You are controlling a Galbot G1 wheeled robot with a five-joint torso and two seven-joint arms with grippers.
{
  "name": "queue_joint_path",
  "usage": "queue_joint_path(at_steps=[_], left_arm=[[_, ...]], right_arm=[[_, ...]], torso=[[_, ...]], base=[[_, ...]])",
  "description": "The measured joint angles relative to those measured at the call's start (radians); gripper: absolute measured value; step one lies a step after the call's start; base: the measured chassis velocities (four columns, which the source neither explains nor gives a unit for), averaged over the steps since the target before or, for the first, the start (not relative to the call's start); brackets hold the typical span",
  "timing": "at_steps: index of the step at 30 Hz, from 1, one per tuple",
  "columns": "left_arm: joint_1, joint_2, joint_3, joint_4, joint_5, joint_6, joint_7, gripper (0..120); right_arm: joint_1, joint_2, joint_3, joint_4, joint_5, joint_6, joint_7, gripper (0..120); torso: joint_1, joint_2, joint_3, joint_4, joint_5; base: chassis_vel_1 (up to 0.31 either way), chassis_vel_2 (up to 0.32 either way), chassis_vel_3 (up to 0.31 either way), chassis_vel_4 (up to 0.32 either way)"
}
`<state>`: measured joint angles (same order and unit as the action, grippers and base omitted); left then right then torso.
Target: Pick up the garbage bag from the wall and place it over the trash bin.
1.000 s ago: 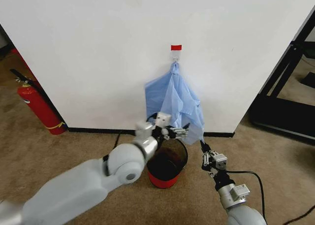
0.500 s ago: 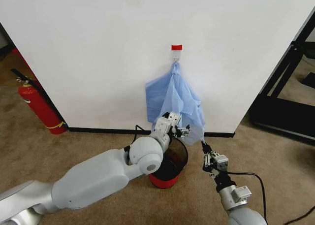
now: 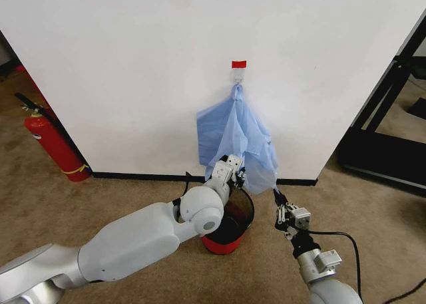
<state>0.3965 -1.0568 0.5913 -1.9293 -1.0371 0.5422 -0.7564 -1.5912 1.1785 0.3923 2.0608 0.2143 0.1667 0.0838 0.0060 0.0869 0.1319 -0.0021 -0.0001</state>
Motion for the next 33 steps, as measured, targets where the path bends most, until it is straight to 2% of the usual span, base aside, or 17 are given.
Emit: queue_joint_path(at_steps=[3,11,16,22,26,28,31,33], left_arm=[[0.003,-0.006,-0.006,0.003,0.000,-0.007,0.001,0],[0.015,-0.016,-0.054,-0.017,0.004,-0.060,0.012,0],[0.073,0.002,-0.129,-0.071,0.031,-0.103,0.026,0],[0.158,0.016,-0.194,-0.116,0.069,-0.118,0.038,0],[0.201,0.024,-0.218,-0.124,0.111,-0.131,0.060,0],[0.207,0.024,-0.221,-0.124,0.117,-0.132,0.064,0],[0.216,0.016,-0.223,-0.124,0.130,-0.134,0.068,0],[0.217,0.013,-0.222,-0.123,0.132,-0.134,0.069,0]], right_arm=[[0.003,-0.001,0.000,0.000,0.003,-0.002,0.003,0],[0.003,0.001,0.003,0.019,0.040,-0.022,0.029,0],[-0.009,0.002,0.008,0.064,0.081,-0.065,0.072,0],[-0.050,-0.024,0.016,0.153,0.111,-0.138,0.122,17],[-0.095,-0.071,0.044,0.303,0.173,-0.290,0.202,35],[-0.103,-0.089,0.058,0.341,0.206,-0.325,0.227,38],[-0.089,-0.148,0.097,0.399,0.296,-0.381,0.272,52],[-0.043,-0.198,0.110,0.388,0.308,-0.385,0.280,60]], torso=[[0.000,0.000,0.000,-0.0001,0.0000],[0.000,0.000,0.000,-0.0002,0.0000],[0.000,0.000,0.000,-0.0001,0.0000],[0.000,0.000,0.000,-0.0001,0.0000],[0.000,0.000,0.000,-0.0001,-0.0001],[0.000,0.000,0.000,-0.0002,-0.0001],[0.000,0.000,0.000,-0.0004,-0.0001],[0.000,0.000,0.000,-0.0004,0.0003]], base=[[0.000,0.000,0.000,0.000],[0.000,0.000,0.000,0.000],[0.000,0.000,0.000,0.000],[0.000,0.000,0.000,0.000],[0.000,0.000,0.000,0.000],[0.000,0.000,0.000,0.000],[0.000,0.000,0.000,0.000],[0.000,0.000,0.000,0.000]])
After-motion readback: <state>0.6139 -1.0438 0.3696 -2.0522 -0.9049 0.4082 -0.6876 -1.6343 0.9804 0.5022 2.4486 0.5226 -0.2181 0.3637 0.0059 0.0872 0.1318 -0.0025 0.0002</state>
